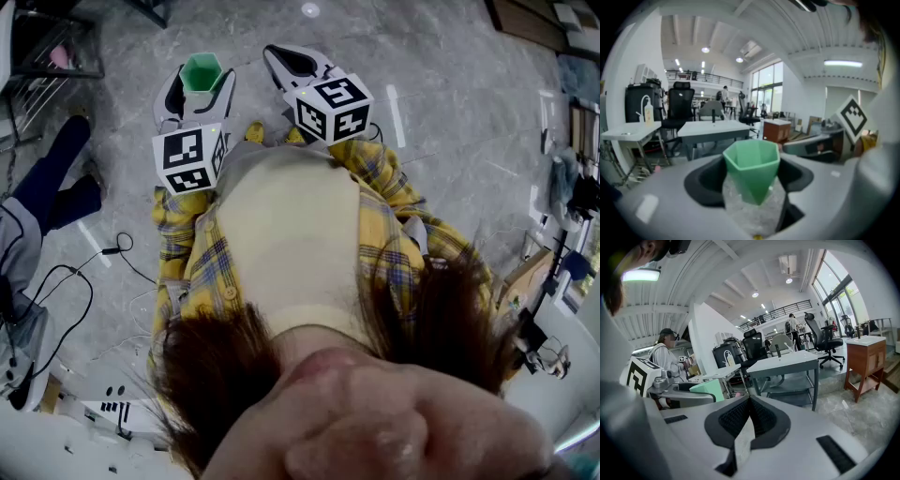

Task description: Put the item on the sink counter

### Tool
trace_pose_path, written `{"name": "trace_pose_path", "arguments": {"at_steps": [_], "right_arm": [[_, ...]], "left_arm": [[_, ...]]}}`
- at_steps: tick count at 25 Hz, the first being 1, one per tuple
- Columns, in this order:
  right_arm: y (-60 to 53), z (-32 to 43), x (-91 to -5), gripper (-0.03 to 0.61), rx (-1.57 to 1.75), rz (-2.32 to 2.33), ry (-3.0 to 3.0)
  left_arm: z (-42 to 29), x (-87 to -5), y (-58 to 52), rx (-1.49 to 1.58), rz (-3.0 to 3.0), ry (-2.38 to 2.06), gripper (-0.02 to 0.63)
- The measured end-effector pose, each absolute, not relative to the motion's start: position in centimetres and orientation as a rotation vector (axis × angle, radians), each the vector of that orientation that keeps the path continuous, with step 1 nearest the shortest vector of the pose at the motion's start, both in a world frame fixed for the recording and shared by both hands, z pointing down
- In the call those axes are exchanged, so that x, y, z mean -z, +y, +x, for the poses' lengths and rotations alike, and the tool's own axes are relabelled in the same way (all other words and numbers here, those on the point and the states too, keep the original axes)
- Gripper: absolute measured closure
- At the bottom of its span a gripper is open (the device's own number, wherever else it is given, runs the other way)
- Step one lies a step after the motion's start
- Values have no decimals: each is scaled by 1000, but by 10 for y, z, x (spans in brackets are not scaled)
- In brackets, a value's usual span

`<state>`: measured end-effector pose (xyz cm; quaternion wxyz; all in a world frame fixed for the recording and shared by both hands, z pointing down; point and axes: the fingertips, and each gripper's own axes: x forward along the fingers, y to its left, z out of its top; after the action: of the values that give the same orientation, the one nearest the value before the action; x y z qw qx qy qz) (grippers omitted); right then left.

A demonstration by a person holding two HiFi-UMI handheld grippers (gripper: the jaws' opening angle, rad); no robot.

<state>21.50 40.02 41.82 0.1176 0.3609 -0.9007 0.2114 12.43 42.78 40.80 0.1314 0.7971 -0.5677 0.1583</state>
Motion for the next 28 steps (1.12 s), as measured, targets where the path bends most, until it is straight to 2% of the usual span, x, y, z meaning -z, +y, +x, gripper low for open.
{"name": "trace_pose_path", "arguments": {"at_steps": [6, 14, 28], "right_arm": [[421, 220, -411, 565, -612, 1083, -2610], [393, 167, -429, 565, -668, 1134, -2585], [334, 148, -446, 565, -679, 1048, -2582]], "left_arm": [[128, -401, 447, -455, 2325, -1617, 284], [74, -416, 416, -433, 2345, -1568, 284], [61, -431, 350, -426, 2326, -1587, 284]]}}
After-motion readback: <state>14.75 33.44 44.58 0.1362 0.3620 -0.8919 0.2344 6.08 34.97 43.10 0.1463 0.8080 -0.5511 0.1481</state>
